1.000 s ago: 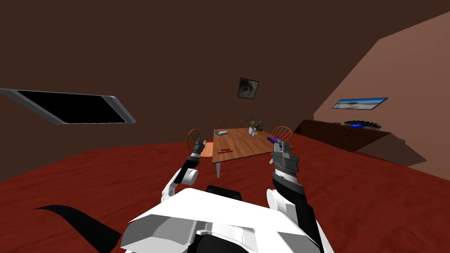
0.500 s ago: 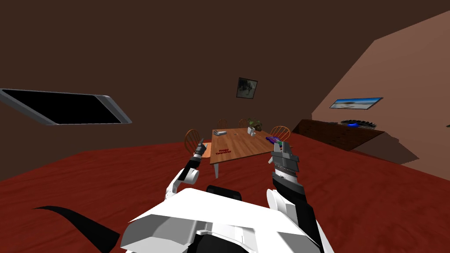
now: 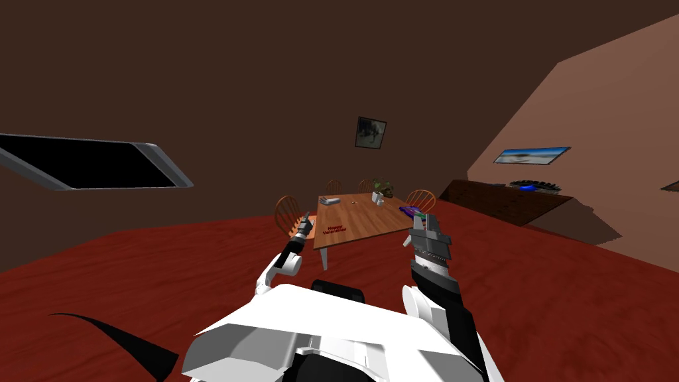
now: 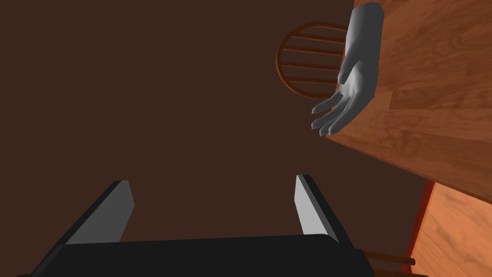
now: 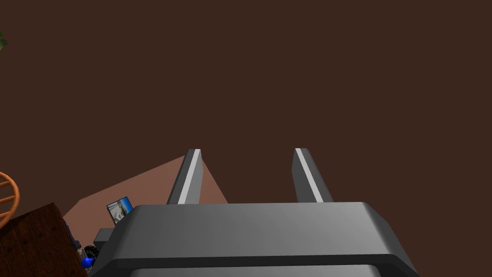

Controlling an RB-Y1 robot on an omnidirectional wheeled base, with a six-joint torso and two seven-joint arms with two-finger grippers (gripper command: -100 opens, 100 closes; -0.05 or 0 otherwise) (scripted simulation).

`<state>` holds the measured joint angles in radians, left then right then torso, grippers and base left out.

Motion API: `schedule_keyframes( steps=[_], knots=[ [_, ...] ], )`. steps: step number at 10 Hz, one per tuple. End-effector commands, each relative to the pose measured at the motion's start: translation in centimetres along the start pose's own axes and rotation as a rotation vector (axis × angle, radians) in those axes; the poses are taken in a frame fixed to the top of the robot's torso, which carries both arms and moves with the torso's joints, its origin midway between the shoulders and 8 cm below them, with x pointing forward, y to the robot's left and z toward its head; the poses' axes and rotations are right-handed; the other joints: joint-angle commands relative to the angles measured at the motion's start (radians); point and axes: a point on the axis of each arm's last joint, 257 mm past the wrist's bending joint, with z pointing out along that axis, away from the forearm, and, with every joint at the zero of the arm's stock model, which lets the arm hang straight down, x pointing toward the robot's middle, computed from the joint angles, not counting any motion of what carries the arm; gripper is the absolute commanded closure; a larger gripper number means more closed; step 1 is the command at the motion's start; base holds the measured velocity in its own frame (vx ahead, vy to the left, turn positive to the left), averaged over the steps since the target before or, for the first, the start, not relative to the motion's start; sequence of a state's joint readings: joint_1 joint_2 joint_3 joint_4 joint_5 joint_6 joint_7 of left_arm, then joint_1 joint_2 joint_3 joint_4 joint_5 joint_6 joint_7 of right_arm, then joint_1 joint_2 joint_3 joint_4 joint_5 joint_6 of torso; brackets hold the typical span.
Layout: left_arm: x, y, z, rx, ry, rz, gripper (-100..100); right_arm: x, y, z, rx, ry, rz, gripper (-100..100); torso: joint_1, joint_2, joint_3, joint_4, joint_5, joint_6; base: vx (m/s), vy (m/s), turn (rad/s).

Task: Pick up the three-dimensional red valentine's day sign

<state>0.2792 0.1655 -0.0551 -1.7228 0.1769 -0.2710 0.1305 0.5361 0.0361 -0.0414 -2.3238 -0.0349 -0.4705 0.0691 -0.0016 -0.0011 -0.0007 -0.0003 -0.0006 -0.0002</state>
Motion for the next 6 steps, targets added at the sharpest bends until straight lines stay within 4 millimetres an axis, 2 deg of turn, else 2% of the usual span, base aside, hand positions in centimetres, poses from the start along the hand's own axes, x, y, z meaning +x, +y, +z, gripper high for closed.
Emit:
schedule_keyframes(
  steps=[1, 3, 6],
  knots=[
    [-0.4, 1.9, 0.1, -0.039, -0.008, -0.018, -100, 0.0, 0.0, 0.0, 0.0, 0.0, 0.0, 0, 0.0, 0.0, 0.0, 0.0, 0.0, 0.0, 0.024, -0.033, -0.024],
    [-0.8, 5.0, 0.3, -0.108, -0.023, -0.051, -100, 0.0, 0.0, 0.0, 0.0, 0.0, 0.0, 0, -0.002, -0.001, -0.001, 0.0, 0.0, 0.0, 0.032, -0.055, -0.031],
    [-1.0, 7.8, 0.3, -0.172, -0.038, -0.085, -100, 0.0, 0.0, 0.0, 0.0, 0.0, 0.0, 0, -0.001, -0.001, -0.001, 0.0, 0.0, 0.0, 0.032, -0.045, -0.017]
  ],
)
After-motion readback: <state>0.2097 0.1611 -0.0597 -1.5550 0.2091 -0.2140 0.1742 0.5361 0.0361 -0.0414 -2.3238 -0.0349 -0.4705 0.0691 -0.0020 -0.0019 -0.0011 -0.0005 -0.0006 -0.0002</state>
